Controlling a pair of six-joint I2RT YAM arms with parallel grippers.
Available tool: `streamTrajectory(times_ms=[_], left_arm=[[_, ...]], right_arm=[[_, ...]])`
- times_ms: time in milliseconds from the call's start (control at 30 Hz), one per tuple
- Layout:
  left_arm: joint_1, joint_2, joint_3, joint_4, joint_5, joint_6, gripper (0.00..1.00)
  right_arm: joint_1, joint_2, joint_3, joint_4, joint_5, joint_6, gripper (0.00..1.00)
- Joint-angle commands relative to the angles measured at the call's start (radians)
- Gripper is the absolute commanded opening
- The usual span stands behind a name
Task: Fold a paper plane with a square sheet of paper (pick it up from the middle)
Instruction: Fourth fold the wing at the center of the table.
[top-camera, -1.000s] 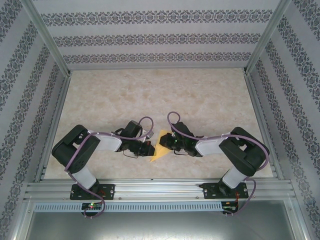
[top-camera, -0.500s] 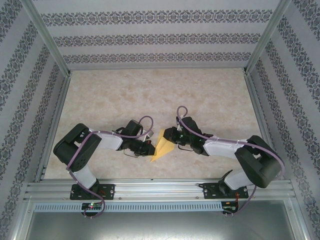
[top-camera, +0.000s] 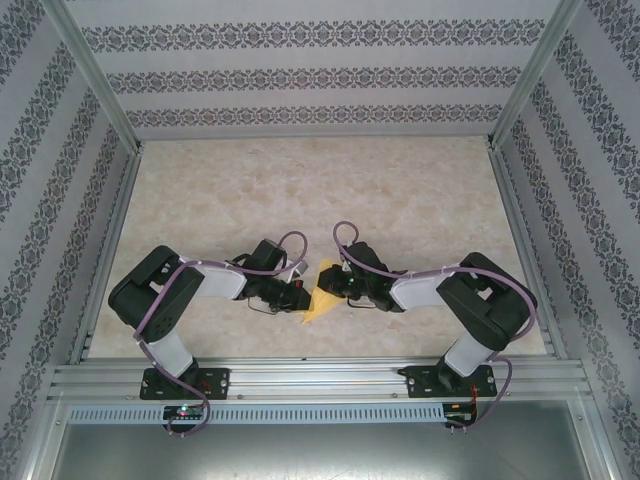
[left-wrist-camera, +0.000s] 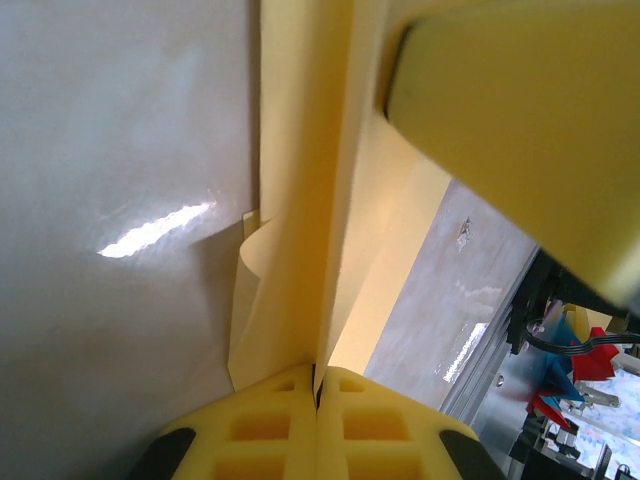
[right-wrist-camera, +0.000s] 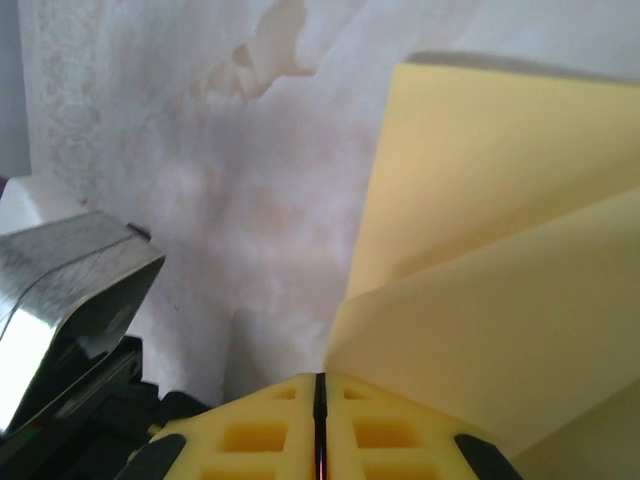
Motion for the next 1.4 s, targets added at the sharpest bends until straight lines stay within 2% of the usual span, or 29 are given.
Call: streamTrajectory(times_ms=[0,367,567,667,767,933,1133,1367], left_arm=[[-0.011,0.071,-0.04,-0.106,-0.155,-0.001,0.0],[-0.011,0.073,-0.051,-0.094,-0.163,-0.012,0.0],[-0.011,0.065,-0.048,-0.106,-0.173,-0.006,0.0],[-0.011,0.033,-0.053,-0.106,-0.176,-0.001,0.04],[-0.011,0.01,-0.046,-0.118,-0.161,0.011,0.15],[-0.011,-0.046,-0.055,-0.128,-0.149,0.016,0.17],[-0.013,-0.103,-0.064,-0.162,-0.143,0.008,0.18],[-0.017,-0.086,-0.058,-0.171,-0.117,0.014,0.1]], right_arm=[[-0.019,0.035,0.013,0.05,-0.021,0.007,0.11],[-0.021,0.076,0.028,0.086,-0.061,0.011,0.13],[-0.023,0.105,0.045,-0.026,-0.028,0.032,0.11],[-0.013,0.115,0.037,-0.066,-0.002,0.041,0.1],[-0.012,0.111,0.023,-0.079,0.016,0.042,0.09],[-0.012,0.1,0.018,-0.092,0.023,0.033,0.09],[-0.005,0.107,0.032,-0.102,0.011,0.022,0.09],[0.0,0.114,0.037,-0.12,0.018,0.019,0.09]])
